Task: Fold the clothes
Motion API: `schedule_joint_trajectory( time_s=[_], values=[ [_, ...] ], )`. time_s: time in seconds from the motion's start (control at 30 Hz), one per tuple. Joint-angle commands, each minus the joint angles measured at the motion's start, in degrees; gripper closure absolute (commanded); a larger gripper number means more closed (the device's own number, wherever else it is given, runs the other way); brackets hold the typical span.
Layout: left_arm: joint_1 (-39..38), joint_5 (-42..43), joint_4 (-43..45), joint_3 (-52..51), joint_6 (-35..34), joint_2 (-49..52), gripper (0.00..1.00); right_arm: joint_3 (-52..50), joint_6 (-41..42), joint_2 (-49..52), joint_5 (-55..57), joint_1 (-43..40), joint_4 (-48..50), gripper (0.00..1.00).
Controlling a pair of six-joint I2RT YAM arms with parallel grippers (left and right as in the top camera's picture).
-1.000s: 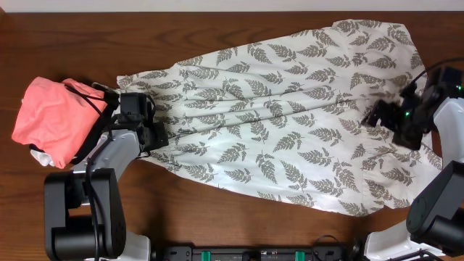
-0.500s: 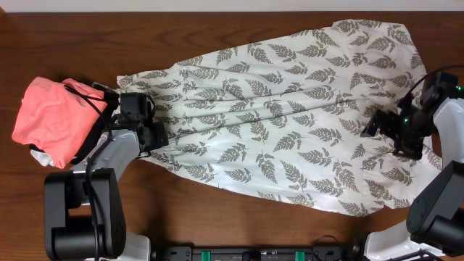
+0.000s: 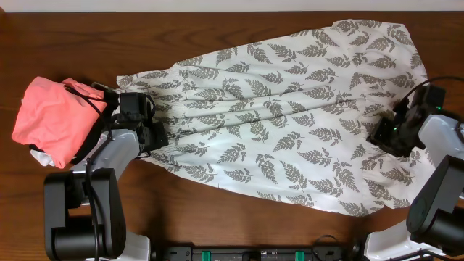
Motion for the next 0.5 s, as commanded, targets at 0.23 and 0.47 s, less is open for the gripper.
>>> schedule_joint_trajectory(
  time_s=[0.23,0.47],
  values=[
    [0.66,-2.03,-1.66,-0.98,-0.09,1.88,0.94,-4.39,0.74,3.15,0.20,0.20,19.32,0.63],
    [0.66,-2.03,-2.14,-0.98,-0.09,1.88,0.93,-4.37,0.74,9.92,0.15,0.20,32.11,0.63]
  ],
)
